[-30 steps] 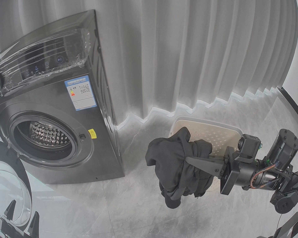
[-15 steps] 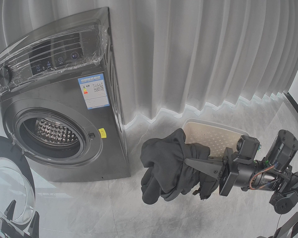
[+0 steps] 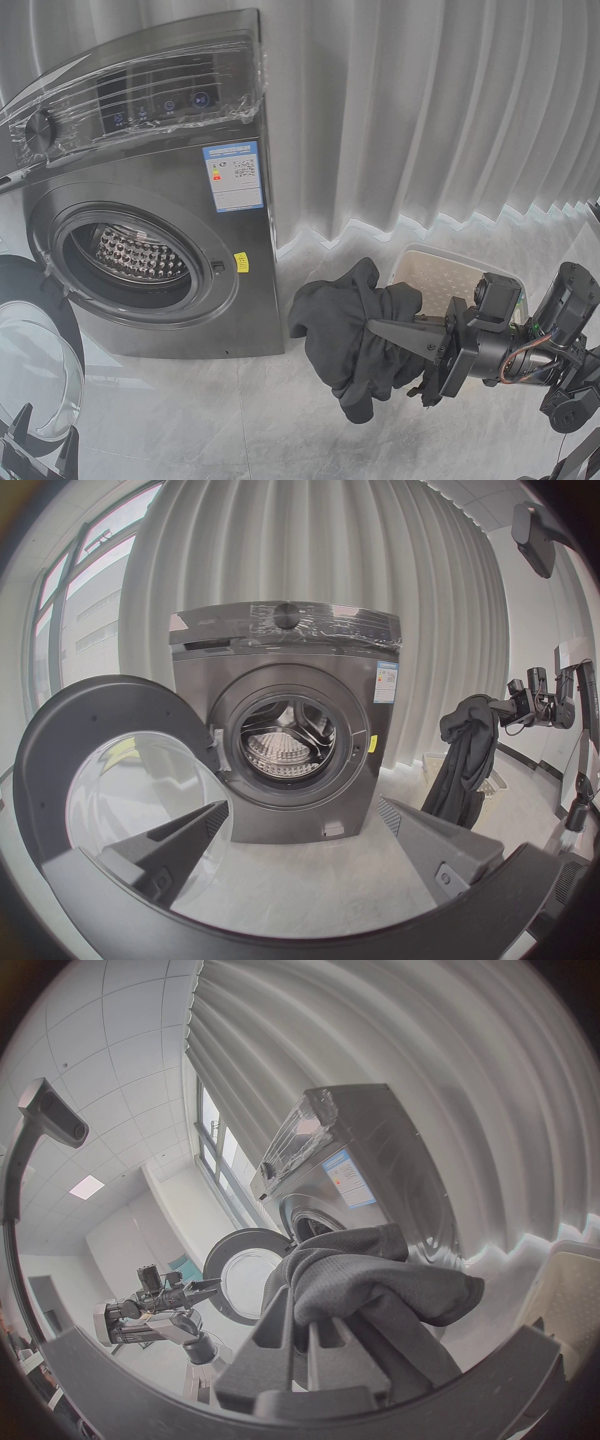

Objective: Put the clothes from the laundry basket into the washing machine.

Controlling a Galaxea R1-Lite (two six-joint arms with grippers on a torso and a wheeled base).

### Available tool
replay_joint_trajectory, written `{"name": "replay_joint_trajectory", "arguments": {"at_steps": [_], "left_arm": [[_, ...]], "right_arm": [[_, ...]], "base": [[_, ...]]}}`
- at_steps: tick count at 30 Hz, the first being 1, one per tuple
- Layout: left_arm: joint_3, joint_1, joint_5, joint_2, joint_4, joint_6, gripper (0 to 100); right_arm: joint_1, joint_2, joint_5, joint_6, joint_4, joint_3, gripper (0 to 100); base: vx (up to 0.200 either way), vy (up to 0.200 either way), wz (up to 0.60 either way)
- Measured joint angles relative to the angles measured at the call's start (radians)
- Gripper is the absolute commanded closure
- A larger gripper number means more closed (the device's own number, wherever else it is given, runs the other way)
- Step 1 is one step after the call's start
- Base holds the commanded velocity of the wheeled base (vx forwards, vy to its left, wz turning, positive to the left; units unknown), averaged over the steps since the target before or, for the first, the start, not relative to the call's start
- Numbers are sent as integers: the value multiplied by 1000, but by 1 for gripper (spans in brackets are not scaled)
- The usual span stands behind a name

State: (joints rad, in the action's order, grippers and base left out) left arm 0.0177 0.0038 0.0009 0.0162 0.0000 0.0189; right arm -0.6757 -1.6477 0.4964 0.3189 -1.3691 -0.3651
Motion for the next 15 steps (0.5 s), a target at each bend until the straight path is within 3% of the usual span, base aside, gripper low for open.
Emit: {"name": "replay_joint_trajectory", "arguments": {"at_steps": [15], "left_arm": [[0, 0, 0, 0, 0, 0, 0]], "right_arm": [[-9, 0, -3, 0, 0, 4, 100]], "base": [[0, 0, 0]]}}
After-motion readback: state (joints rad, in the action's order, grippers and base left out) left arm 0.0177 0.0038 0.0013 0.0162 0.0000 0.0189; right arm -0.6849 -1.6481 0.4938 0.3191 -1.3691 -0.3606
